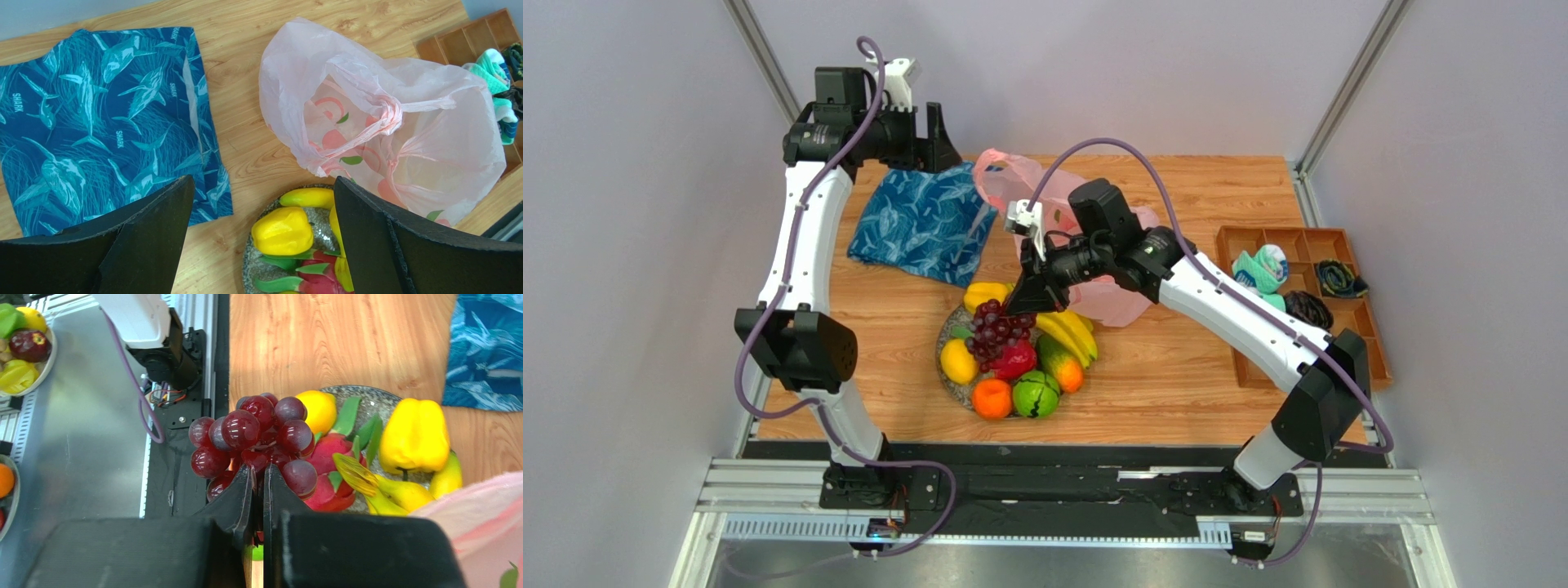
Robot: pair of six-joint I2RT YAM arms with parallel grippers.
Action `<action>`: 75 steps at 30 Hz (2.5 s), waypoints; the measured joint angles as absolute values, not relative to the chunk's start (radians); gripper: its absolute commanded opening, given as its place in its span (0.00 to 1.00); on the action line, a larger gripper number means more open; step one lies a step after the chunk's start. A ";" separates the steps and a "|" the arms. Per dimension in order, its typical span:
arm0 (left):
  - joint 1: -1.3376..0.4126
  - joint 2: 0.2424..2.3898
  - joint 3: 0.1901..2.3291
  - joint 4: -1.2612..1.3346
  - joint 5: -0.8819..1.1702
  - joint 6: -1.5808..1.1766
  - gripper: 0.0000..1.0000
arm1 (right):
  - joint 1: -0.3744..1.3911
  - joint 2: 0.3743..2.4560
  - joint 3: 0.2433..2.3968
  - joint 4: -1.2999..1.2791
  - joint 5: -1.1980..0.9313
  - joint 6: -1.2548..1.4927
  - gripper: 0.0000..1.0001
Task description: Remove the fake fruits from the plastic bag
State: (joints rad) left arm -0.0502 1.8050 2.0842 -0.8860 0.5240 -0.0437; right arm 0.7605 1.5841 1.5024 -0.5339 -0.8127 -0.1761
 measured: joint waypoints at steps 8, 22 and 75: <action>-0.050 1.805 2.084 -0.889 0.535 -0.041 0.91 | 0.750 1.612 1.497 -0.525 -0.826 -0.177 0.00; -0.050 1.805 2.084 -0.889 0.562 -0.039 0.90 | 0.672 1.722 1.493 -0.570 -0.861 -0.206 0.09; -0.034 1.502 1.815 -0.937 0.413 0.137 0.99 | 0.320 1.922 1.796 -0.795 -0.186 -0.463 0.53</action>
